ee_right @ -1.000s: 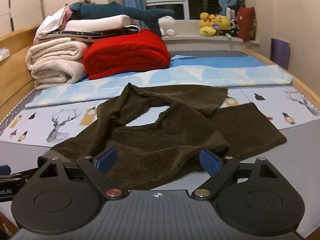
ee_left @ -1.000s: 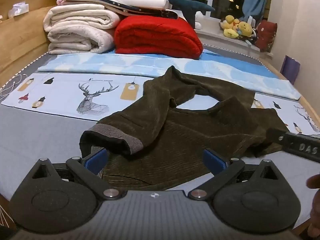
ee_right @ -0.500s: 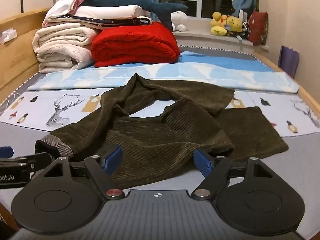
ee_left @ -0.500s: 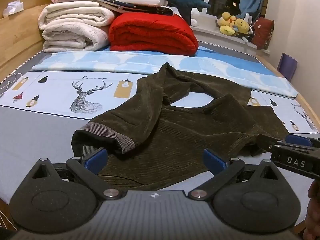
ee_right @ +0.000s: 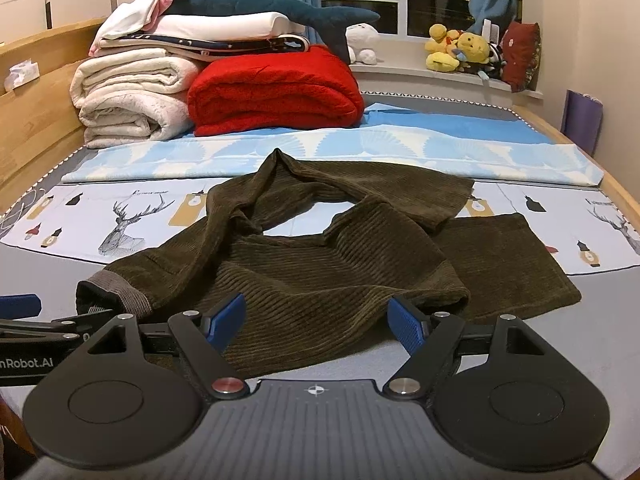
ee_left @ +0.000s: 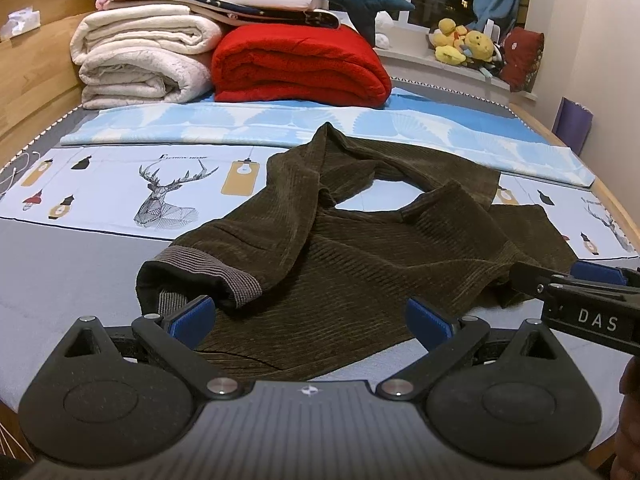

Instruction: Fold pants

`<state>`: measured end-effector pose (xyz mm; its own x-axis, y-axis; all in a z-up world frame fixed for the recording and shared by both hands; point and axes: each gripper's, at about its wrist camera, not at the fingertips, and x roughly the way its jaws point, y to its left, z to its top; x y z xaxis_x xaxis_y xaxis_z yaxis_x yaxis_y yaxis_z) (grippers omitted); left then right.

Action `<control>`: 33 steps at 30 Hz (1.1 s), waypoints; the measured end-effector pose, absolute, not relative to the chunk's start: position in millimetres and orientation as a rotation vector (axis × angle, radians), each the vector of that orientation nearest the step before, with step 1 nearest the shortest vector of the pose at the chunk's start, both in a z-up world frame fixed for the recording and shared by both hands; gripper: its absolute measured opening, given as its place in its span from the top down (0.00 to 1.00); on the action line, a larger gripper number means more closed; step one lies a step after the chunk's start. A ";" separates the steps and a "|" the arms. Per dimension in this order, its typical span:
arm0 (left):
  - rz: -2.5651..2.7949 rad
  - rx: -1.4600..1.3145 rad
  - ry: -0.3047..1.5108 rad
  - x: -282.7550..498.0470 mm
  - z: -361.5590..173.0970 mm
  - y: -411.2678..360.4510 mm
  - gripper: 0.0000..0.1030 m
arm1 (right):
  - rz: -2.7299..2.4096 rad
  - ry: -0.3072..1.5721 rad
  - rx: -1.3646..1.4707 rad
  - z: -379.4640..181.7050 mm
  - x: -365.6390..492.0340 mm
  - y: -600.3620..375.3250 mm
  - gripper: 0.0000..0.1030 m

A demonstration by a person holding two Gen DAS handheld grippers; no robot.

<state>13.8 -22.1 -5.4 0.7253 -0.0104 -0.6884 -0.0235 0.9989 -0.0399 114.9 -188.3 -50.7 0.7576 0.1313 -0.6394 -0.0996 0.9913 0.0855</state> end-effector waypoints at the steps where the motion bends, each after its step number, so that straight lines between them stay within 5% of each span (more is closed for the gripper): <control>1: 0.006 -0.046 0.759 14.0 -5.4 -22.6 0.01 | 0.127 0.700 0.048 -51.1 114.9 -188.9 0.23; 33: 0.011 -0.037 0.768 15.2 -10.0 -21.9 0.01 | 0.122 0.729 0.041 -55.5 118.3 -184.6 0.23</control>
